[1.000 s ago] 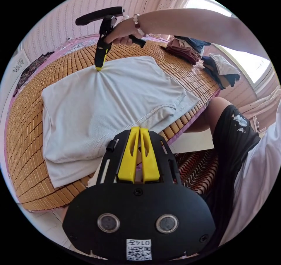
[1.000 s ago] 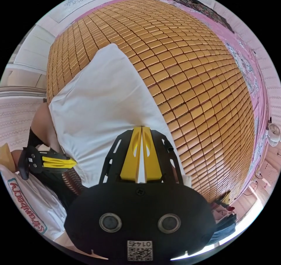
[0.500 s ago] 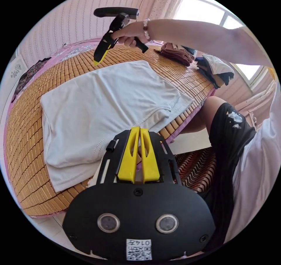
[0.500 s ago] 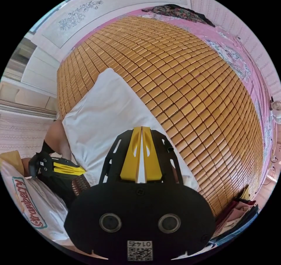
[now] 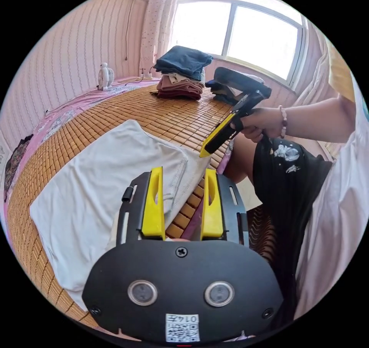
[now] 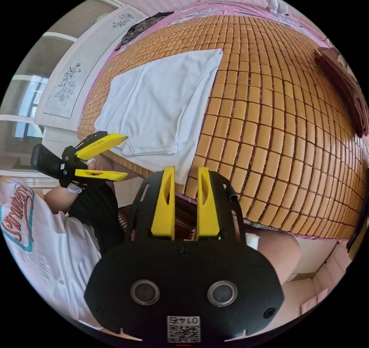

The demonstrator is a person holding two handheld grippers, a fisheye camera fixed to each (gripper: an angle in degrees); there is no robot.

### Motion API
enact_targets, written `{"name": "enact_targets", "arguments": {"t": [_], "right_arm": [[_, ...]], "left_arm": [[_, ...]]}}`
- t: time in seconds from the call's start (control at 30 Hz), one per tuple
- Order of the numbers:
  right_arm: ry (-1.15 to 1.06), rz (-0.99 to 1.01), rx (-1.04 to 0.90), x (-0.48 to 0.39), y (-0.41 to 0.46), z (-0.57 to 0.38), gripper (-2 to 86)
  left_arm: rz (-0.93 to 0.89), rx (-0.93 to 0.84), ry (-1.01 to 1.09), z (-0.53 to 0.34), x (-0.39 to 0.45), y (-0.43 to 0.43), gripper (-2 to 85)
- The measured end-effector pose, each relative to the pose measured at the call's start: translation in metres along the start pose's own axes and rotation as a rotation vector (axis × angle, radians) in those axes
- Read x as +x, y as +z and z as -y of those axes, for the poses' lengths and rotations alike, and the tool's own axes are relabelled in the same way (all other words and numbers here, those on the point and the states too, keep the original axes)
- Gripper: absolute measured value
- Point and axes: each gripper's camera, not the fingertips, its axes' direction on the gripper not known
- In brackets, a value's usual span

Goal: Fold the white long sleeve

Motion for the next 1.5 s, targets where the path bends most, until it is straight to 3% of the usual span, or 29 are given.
{"name": "enact_targets", "arguments": {"t": [0.2, 0.33, 0.43, 0.6, 0.7, 0.87, 0.93, 1.03, 1.17, 1.3, 1.5], "right_arm": [[0.002, 0.309, 0.107, 0.037, 0.002, -0.017, 0.8], [0.009, 0.490, 0.209, 0.056, 0.002, -0.033, 1.2], [0.084, 0.405, 0.286, 0.079, 0.008, -0.055, 4.3], [0.315, 0.401, 0.383, 0.144, 0.033, -0.084, 13.1], [0.300, 0.434, 0.455, 0.155, 0.043, -0.079, 15.2], [0.414, 0.420, 0.587, 0.174, 0.052, -0.069, 10.9], [0.385, 0.429, 0.558, 0.173, 0.055, -0.065, 2.8], [0.387, 0.363, 0.619, 0.178, 0.035, -0.086, 1.1], [0.403, 0.390, 0.721, 0.196, -0.009, -0.128, 0.4], [0.361, 0.235, 0.804, 0.189, -0.081, -0.165, 0.3], [0.130, 0.100, 0.662, 0.131, -0.112, -0.100, 0.9]], "left_arm": [[-0.015, -0.075, 0.043, 0.031, 0.010, 0.042, 20.1], [-0.025, -0.098, -0.059, 0.043, 0.000, 0.054, 10.5], [-0.003, -0.134, -0.134, 0.042, -0.009, 0.055, 0.7], [-0.059, -0.111, -0.024, 0.033, 0.001, 0.039, -0.7], [-0.100, -0.109, 0.014, 0.024, 0.010, 0.026, -0.8], [-0.147, -0.117, 0.067, 0.008, 0.021, 0.007, -0.8], [-0.137, -0.115, 0.087, 0.005, 0.023, 0.003, -0.9], [-0.137, -0.098, 0.088, 0.007, 0.021, -0.003, -0.9], [-0.225, 0.078, 0.078, 0.018, 0.019, -0.017, -0.9], [-0.282, 0.205, 0.053, 0.023, 0.019, -0.024, -0.8], [-0.243, 0.273, -0.068, -0.001, -0.007, -0.038, -0.5]]}}
